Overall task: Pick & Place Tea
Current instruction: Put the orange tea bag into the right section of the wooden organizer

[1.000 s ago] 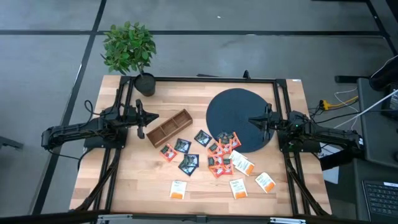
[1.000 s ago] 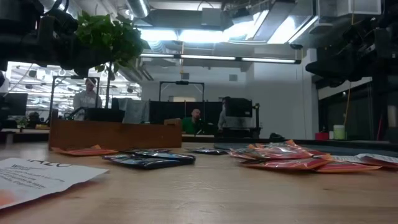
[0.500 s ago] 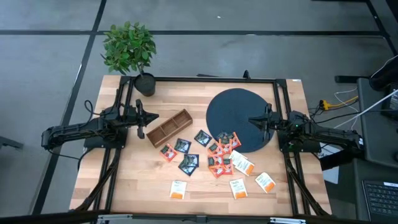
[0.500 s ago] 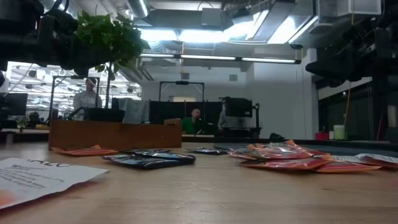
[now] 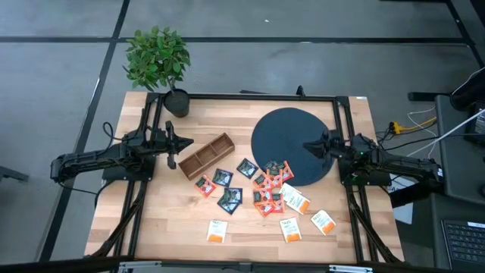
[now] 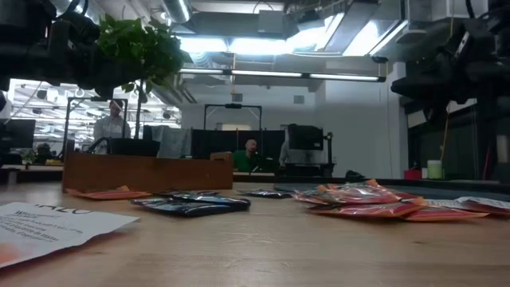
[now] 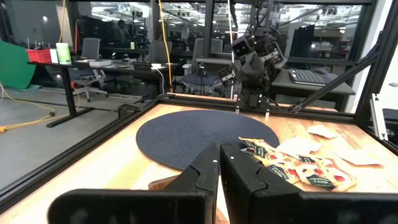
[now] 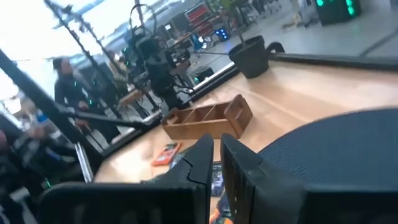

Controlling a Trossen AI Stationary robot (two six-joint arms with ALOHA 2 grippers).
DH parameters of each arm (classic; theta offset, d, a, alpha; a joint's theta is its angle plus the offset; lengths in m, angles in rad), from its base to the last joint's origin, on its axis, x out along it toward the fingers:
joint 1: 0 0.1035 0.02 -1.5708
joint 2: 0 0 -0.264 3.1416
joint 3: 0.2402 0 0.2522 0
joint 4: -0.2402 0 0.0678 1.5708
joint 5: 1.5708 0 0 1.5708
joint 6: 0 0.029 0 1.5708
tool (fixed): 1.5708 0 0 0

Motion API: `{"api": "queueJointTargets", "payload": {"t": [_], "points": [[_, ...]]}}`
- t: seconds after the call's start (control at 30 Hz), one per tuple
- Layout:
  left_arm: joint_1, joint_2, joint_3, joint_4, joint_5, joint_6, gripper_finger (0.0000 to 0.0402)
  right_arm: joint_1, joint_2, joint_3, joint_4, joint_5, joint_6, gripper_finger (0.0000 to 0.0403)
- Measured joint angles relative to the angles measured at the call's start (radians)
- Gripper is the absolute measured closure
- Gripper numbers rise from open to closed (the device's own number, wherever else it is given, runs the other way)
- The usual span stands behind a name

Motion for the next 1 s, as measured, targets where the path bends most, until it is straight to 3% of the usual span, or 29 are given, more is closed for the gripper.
{"api": "queueJointTargets", "payload": {"t": [0.13,0.3,0.53,0.83,1.0], "points": [[0.0,0.0,0.0,0.0,0.0,0.0,0.039,0.0,0.023,0.023,-0.014,0.042,0.037,0.0368],[0.0,0.0,0.0,0.0,0.0,0.0,0.039,0.0,0.127,0.161,-0.07,0.098,-0.095,0.0368],[0.0,0.0,0.0,0.0,0.0,0.0,0.0391,0.014,0.357,0.389,-0.286,0.101,-0.222,0.0368],[0.0,0.0,0.0,0.0,0.0,0.0,0.039,0.156,0.682,0.546,-0.462,0.242,-0.293,0.0365],[0.0,0.0,0.0,0.0,0.0,0.0,0.039,0.205,0.834,0.616,-0.588,0.346,-0.3,0.0329]]}}
